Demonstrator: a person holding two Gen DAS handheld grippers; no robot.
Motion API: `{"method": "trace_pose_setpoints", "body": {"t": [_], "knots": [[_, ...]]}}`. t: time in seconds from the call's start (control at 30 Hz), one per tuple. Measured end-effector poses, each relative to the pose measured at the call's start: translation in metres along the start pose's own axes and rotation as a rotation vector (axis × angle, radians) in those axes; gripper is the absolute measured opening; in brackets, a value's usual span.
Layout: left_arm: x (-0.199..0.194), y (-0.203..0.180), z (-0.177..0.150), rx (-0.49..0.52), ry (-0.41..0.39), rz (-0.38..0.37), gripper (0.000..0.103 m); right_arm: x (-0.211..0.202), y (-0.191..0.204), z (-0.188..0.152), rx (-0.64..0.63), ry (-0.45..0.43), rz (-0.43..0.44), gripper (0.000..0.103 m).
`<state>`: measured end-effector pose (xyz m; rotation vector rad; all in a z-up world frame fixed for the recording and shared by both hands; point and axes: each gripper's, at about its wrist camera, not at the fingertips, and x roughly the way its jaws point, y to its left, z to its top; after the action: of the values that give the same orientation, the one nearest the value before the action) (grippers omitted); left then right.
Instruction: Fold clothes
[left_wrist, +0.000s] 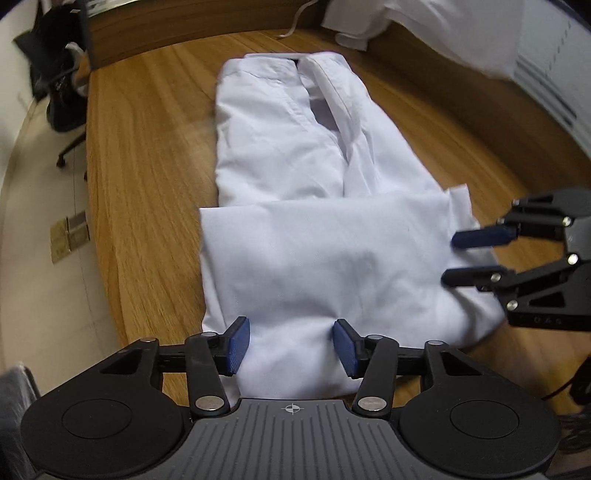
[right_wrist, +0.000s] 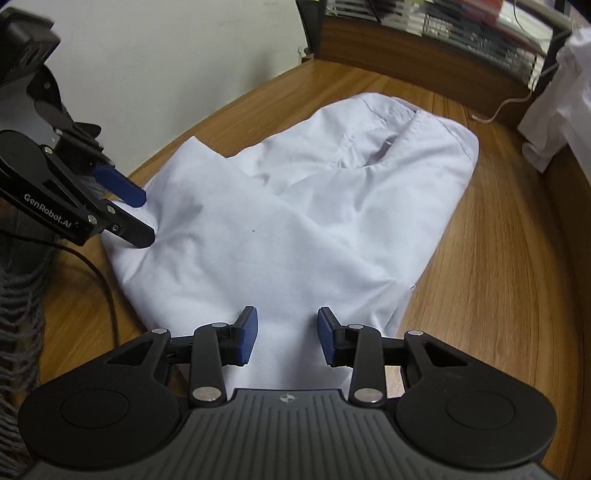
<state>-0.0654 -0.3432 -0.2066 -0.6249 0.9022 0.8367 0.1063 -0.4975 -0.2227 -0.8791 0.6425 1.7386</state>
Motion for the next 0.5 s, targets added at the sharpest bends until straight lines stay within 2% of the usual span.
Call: {"method": "trace_pose_setpoints", "body": {"t": [0.07, 0.2, 0.33, 0.5], "knots": [[-0.013, -0.001, 0.002, 0.006, -0.049, -0.029, 0.045, -0.006, -0.004, 0.006, 0.018, -0.013, 0.004, 0.040], [-0.022, -0.006, 0.016, -0.008, -0.134, -0.089, 0.045, -0.014, -0.015, 0.020, 0.071, -0.075, 0.002, 0.040], [0.000, -0.005, 0.035, -0.057, -0.122, -0.058, 0.041, -0.003, -0.021, 0.030, 0.073, -0.077, -0.002, 0.040], [0.026, 0.011, 0.041, -0.093, -0.078, -0.007, 0.038, 0.018, -0.043, 0.018, 0.161, -0.046, 0.017, 0.038]]}}
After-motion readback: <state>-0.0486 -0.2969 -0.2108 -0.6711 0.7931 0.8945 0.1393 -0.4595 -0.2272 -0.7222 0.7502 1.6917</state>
